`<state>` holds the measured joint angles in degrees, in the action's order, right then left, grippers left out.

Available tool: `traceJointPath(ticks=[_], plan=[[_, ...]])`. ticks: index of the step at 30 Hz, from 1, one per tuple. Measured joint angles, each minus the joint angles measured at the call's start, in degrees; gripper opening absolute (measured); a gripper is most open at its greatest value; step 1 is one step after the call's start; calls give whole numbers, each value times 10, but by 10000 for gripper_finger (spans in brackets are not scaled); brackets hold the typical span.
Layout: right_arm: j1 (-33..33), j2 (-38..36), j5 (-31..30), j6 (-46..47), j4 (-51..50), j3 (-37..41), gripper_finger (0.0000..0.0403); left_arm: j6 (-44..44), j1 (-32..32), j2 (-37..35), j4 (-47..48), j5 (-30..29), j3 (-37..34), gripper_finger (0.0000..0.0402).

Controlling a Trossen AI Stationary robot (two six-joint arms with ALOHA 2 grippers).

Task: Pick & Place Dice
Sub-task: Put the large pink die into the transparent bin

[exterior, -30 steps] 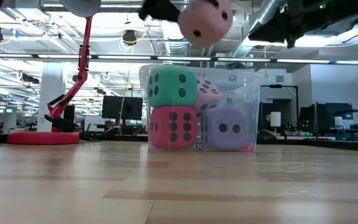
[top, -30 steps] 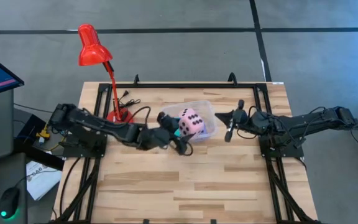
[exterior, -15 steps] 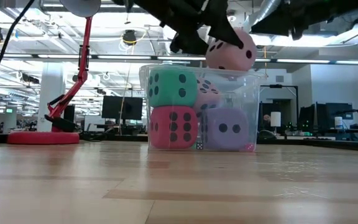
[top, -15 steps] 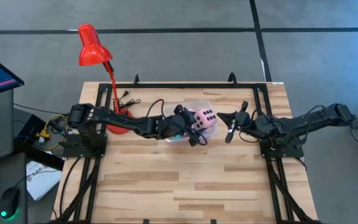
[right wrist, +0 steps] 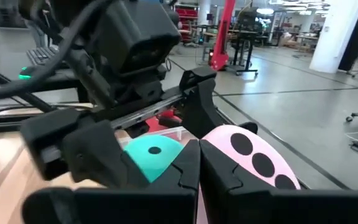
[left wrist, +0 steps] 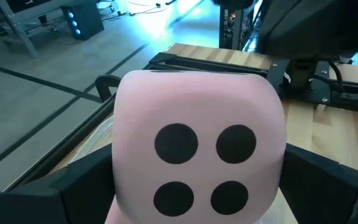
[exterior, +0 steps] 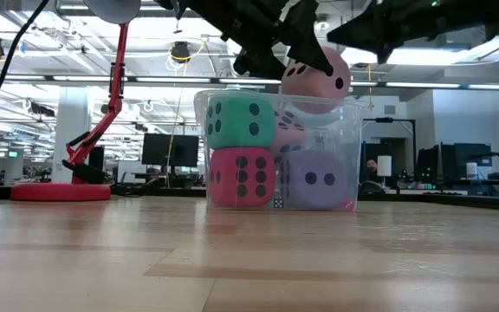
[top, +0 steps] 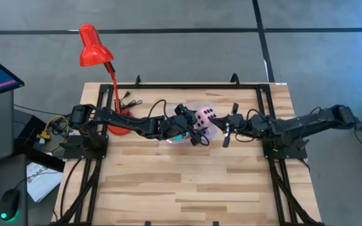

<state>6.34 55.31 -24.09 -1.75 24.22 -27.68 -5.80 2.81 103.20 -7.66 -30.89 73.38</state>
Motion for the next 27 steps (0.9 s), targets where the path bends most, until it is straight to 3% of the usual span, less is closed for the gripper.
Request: traceJointPath(ticks=[6, 13, 17, 27], plan=[[-8, 32, 7, -2, 48, 0, 0, -7, -6, 0, 4, 0, 0, 387], [-9, 33, 56, 3, 42, -4, 0, -59, -27, 0, 40, 8, 1, 399], [-28, 51, 57, 3, 40, -4, 0, -61, -33, 0, 41, 39, 1, 399], [-69, 88, 65, 13, 44, -5, 0, -35, -27, -7, 51, 31, 0, 399]])
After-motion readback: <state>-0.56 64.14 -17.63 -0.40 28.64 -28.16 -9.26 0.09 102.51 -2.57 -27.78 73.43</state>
